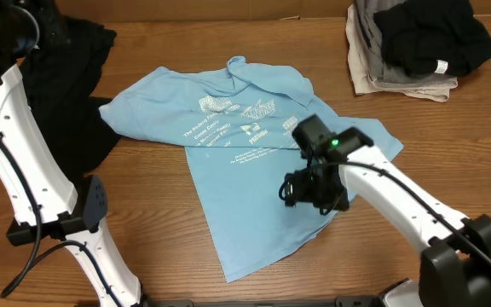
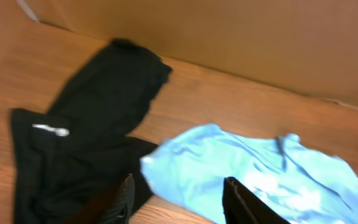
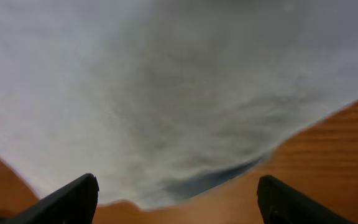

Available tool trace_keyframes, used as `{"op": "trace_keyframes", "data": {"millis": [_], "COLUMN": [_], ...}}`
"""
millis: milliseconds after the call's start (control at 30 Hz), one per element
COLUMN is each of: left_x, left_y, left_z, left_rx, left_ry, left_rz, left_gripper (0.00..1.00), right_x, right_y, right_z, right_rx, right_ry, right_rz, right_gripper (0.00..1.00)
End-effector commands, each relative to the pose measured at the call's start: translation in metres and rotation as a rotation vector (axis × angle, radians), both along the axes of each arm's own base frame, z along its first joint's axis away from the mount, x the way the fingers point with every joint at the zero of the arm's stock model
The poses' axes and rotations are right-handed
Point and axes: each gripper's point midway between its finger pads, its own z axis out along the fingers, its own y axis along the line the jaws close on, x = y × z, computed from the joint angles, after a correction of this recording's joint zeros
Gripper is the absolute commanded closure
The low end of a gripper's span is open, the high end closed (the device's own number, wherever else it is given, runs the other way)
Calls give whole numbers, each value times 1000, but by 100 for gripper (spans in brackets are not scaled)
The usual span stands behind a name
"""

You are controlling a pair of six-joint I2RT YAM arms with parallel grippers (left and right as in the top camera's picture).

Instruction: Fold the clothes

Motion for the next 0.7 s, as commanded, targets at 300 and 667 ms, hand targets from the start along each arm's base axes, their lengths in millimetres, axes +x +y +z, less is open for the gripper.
{"op": "trace_keyframes", "data": {"millis": [300, 667], "left_x": [9, 23], "left_y": [-85, -118], "left_z": [-84, -163], "left_rx": [-56, -61], "left_ry": [294, 452], "left_rz": [-208, -265], "left_gripper": [45, 43], "right_x": [12, 26], "right_y": [-11, -53], "right_z": [-41, -76], "right_rx": [50, 25], "right_ry": [-39, 59], "right_rz": [-144, -321], "right_gripper": [20, 21]}}
